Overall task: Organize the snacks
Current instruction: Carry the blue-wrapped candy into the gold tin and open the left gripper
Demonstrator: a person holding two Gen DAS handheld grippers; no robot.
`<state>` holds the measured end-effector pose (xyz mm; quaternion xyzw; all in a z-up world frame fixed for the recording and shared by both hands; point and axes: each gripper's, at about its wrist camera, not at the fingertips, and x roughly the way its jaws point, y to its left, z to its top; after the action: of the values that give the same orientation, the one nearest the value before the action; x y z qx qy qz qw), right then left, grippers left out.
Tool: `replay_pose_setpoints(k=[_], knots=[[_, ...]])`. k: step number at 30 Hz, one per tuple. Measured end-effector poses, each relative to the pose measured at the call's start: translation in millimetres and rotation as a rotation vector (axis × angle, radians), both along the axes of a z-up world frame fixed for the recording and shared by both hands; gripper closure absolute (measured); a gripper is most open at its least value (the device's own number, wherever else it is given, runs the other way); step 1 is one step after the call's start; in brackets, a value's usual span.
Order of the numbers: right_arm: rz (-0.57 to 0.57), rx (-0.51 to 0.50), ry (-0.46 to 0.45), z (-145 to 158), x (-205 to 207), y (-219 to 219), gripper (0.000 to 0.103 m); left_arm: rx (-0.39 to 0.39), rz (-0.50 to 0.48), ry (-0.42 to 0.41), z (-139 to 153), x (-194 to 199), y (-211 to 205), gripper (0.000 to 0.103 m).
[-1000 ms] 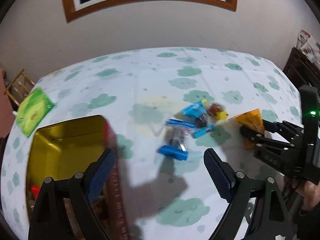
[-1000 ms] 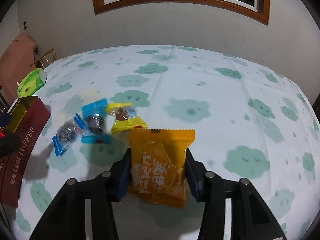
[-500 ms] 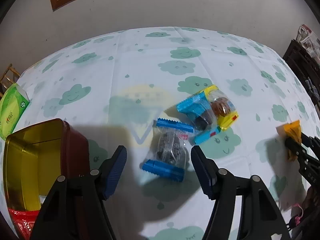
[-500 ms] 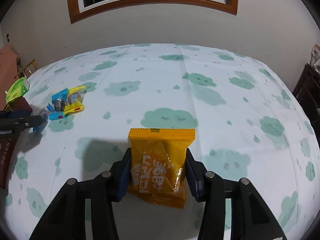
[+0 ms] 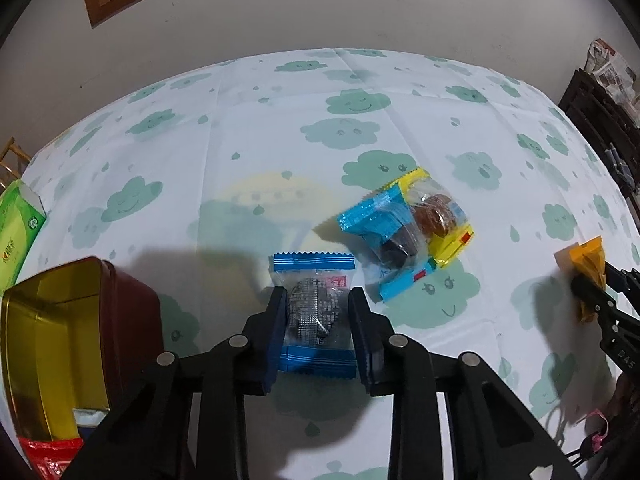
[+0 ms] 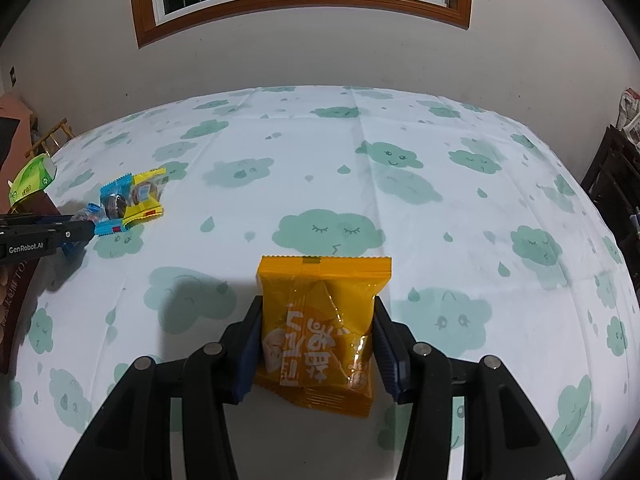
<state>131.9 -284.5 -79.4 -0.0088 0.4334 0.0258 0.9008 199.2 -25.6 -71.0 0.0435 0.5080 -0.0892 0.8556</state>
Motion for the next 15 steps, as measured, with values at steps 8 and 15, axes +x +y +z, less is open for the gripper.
replay_pose_setpoints(k=[8,15], knots=[[0.001,-0.014,0.002,-0.1,0.4,2.2,0.052,-0.007,-0.005,-0.013,15.5,-23.3,0.3,0.082],[0.001,-0.015,0.002,0.2,0.1,2.0,0.052,-0.027,0.019,-0.026,35.1,-49.7,10.0,0.082]])
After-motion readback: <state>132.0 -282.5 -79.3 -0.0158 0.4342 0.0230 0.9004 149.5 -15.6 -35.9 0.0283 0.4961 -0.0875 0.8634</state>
